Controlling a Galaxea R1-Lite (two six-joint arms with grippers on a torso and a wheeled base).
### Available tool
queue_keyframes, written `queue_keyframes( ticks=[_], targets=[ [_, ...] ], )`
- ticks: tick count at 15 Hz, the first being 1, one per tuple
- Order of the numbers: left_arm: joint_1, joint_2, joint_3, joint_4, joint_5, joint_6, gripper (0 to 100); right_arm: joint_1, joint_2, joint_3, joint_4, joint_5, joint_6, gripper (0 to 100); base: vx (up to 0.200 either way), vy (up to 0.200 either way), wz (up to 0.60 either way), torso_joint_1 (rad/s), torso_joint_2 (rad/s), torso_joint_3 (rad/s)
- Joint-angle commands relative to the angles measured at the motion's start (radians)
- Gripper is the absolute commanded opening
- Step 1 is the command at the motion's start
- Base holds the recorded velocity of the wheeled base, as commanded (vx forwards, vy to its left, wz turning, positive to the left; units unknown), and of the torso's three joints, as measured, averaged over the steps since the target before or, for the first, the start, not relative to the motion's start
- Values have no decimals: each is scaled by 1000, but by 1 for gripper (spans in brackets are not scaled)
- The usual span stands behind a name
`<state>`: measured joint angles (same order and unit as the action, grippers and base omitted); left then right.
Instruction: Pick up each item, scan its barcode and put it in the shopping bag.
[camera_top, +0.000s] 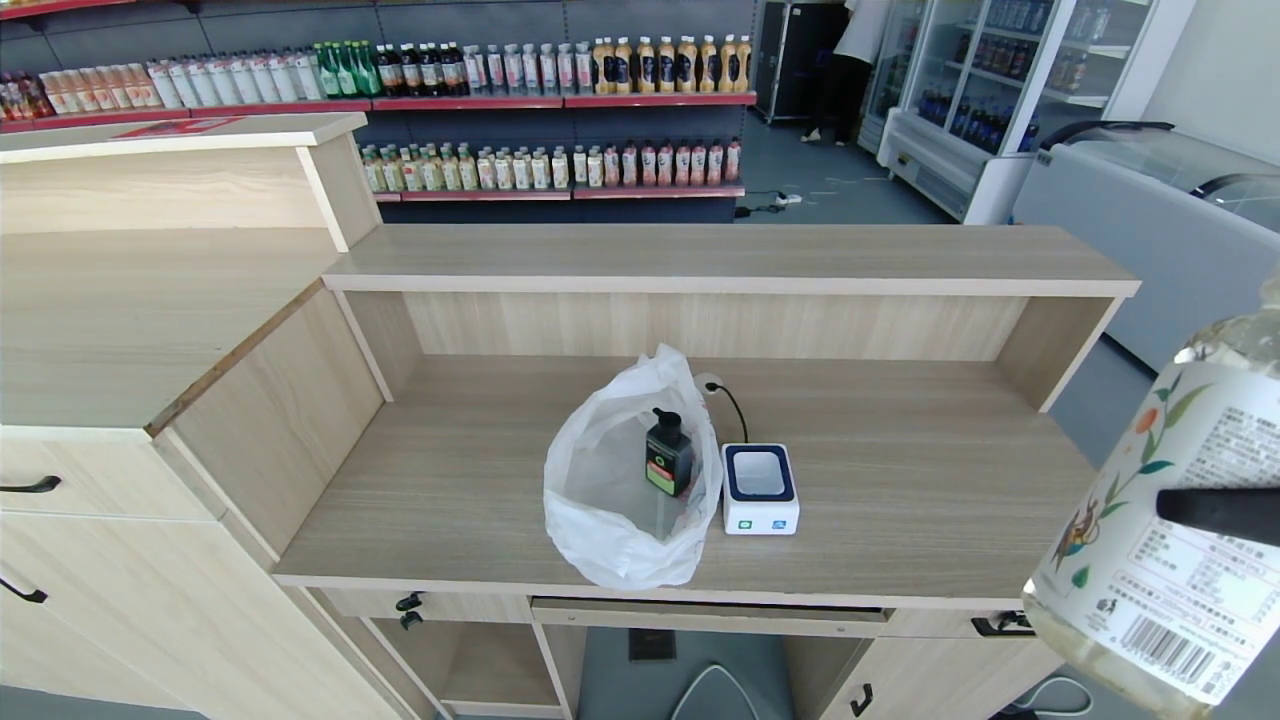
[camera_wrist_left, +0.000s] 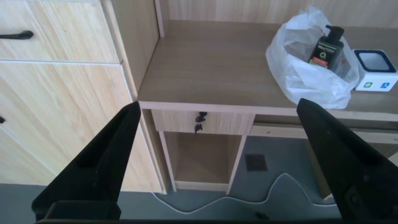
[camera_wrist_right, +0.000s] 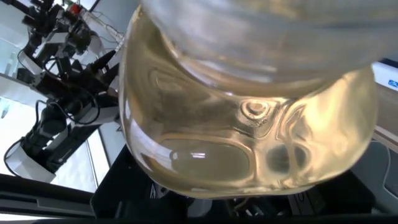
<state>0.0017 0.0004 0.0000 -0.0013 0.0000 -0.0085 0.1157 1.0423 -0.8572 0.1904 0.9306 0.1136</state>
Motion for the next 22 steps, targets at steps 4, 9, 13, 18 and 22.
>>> queue_keyframes(
  ticks=[4, 9, 13, 18, 22],
  targets=[
    [0, 0, 0, 0, 0, -1, 100, -2, -1, 3, 3, -3, -2, 0, 0, 0, 0, 0, 0, 0],
    [0, 0, 0, 0, 0, -1, 100, -179, 116, 21, -9, -200, -397, 0, 0, 0, 0, 0, 0, 0],
    [0, 0, 0, 0, 0, 1, 100, -461, 251, 20, -32, -271, -920, 0, 0, 0, 0, 0, 0, 0],
    [0, 0, 0, 0, 0, -1, 100, -650, 370, -2, -163, -216, -1367, 0, 0, 0, 0, 0, 0, 0],
    [0, 0, 0, 0, 0, -1, 100, -654, 443, 27, -322, -190, -1448, 0, 0, 0, 450, 1, -2, 5]
  ],
)
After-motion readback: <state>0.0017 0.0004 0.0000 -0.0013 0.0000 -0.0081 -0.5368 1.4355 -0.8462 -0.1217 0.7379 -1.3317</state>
